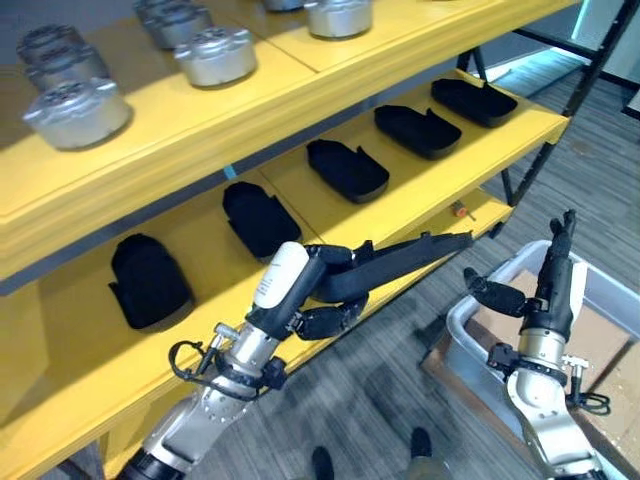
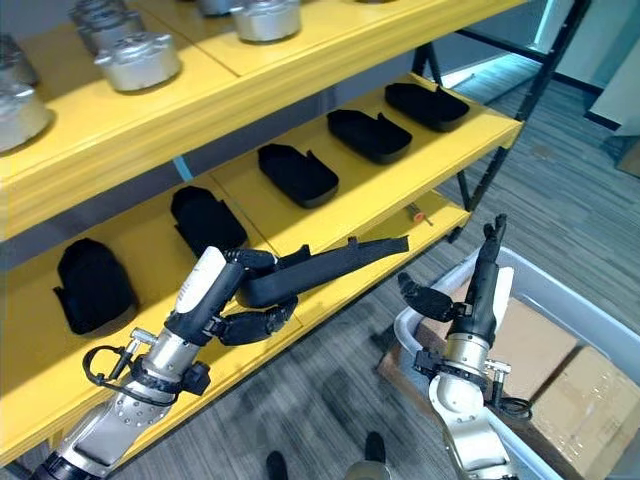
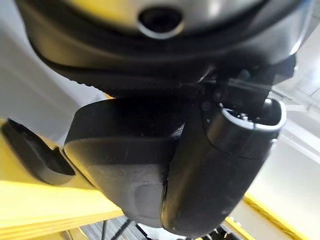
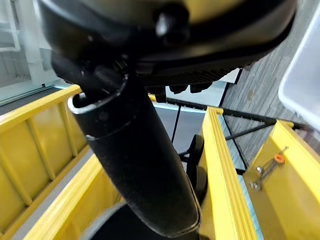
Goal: Move parts from the plastic box to the shelf.
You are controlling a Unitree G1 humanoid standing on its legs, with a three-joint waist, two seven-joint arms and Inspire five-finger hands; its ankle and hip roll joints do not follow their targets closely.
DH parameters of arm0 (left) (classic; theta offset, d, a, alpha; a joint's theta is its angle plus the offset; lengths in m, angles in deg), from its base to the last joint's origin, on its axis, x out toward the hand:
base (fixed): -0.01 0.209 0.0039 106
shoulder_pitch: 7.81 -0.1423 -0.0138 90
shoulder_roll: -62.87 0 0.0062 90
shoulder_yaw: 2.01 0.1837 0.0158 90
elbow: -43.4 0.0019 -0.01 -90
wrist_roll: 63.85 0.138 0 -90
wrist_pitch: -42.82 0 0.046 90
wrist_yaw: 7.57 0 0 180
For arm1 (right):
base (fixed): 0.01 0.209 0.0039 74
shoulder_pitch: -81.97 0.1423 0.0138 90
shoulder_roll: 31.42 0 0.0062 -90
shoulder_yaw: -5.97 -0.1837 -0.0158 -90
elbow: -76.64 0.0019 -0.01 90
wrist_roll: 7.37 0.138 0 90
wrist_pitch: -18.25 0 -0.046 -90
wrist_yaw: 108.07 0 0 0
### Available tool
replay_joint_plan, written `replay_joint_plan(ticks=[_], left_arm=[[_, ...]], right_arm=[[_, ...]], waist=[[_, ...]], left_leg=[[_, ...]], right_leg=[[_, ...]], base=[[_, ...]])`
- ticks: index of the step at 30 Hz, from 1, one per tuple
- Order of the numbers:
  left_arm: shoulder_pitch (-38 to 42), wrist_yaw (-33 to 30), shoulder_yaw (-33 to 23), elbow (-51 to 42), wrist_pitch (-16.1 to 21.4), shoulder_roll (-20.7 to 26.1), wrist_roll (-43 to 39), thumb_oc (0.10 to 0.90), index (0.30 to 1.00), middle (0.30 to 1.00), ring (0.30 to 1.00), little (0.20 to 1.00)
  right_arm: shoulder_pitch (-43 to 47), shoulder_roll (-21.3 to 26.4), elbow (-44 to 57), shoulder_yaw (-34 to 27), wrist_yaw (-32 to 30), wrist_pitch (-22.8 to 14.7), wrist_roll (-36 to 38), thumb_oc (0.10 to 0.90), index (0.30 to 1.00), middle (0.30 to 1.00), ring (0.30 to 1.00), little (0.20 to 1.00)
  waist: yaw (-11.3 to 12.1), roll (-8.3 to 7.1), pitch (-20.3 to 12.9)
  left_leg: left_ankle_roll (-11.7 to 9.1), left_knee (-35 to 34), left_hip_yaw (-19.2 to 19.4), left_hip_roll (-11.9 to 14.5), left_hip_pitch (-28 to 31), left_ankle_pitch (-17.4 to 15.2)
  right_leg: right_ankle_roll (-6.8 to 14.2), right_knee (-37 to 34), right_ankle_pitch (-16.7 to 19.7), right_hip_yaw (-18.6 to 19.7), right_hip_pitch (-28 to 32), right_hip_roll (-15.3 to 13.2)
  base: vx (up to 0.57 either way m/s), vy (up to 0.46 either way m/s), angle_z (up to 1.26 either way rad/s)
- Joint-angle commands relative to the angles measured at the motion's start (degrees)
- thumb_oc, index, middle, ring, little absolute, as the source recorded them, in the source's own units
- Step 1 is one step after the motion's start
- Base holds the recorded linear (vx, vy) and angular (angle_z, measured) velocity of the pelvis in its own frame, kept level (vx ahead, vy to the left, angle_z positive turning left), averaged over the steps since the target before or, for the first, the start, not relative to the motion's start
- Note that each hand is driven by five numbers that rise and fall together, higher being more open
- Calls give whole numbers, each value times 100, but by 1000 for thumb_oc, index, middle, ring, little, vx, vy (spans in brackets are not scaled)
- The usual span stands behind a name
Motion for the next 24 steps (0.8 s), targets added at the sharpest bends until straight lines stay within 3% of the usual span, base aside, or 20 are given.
replay_joint_plan(ticks=[1, 3, 7, 9, 10, 13, 14, 16, 24], left_arm=[[503, -42, -188, -786, 618, 3, -642, 400, 300, 300, 300, 300], [575, 178, -66, -778, 637, -15, -681, 400, 300, 300, 300, 300], [632, 242, 38, -791, 550, -15, -639, 400, 300, 300, 300, 300], [750, 329, 149, -783, 457, -19, -747, 400, 300, 300, 300, 300], [850, 337, 258, -713, 434, -15, -822, 400, 300, 300, 300, 300], [905, 321, 285, -656, 460, -30, -836, 400, 300, 300, 300, 300], [941, 259, 298, -626, 449, -46, -773, 400, 300, 300, 300, 300], [953, 235, 250, -548, 482, -66, -745, 400, 300, 300, 300, 300], [646, 128, 42, -610, 388, -104, -490, 400, 300, 300, 300, 300]], right_arm=[[461, 236, 533, -222, -414, -221, -557, 900, 1000, 1000, 1000, 1000], [371, 175, 567, -321, -492, -142, -606, 900, 1000, 1000, 1000, 1000], [392, 132, 554, -300, -485, -84, -579, 900, 1000, 1000, 1000, 1000], [401, 158, 539, -263, -599, -65, -567, 900, 1000, 1000, 1000, 1000], [349, 171, 477, -238, -756, -204, -608, 900, 1000, 1000, 1000, 1000], [330, 193, 404, -264, -798, -327, -572, 900, 1000, 1000, 1000, 1000], [354, 204, 312, -260, -788, -449, -595, 900, 1000, 1000, 1000, 1000], [421, 256, 227, -113, -843, -517, -541, 900, 1000, 1000, 1000, 1000], [543, 326, 243, -37, -599, -718, -555, 900, 1000, 1000, 1000, 1000]], waist=[[-119, -172, -556], [-193, -204, -511], [-213, -204, -456], [-252, -174, -428], [-307, -161, -426], [-316, -155, -443], [-305, -161, -458], [-195, -211, -436], [-156, -41, -412]], left_leg=[[-8, 118, 262, 403, 330, -534], [45, 59, 518, 333, 399, -568], [111, 23, 690, 299, 434, -588], [216, 60, 593, 269, 332, -564], [348, 148, 398, 188, 168, -571], [385, 176, 221, 130, 55, -547], [363, 177, 133, 88, -17, -498], [279, 368, 9, -42, -201, -504], [190, 340, -11, -200, -92, -517]], right_leg=[[272, -17, -99, 157, 18, 81], [339, 16, 155, 38, -175, -53], [336, 351, 70, -32, -348, 27], [224, 861, -329, 165, -361, 302], [49, 1558, -735, 465, -511, 753], [-155, 1859, -987, 643, -586, 1153], [-277, 1856, -1136, 696, -568, 1340], [-414, 1262, -1113, 516, -285, 1294], [-421, 391, -682, 573, -94, 1245]], base=[[-59, 176, 14], [-113, 232, 5], [-89, 103, -5], [-140, 68, -8], [-161, 38, 2], [-122, -5, 26], [-148, -69, 39], [-149, -140, 18], [-67, -74, -2]])
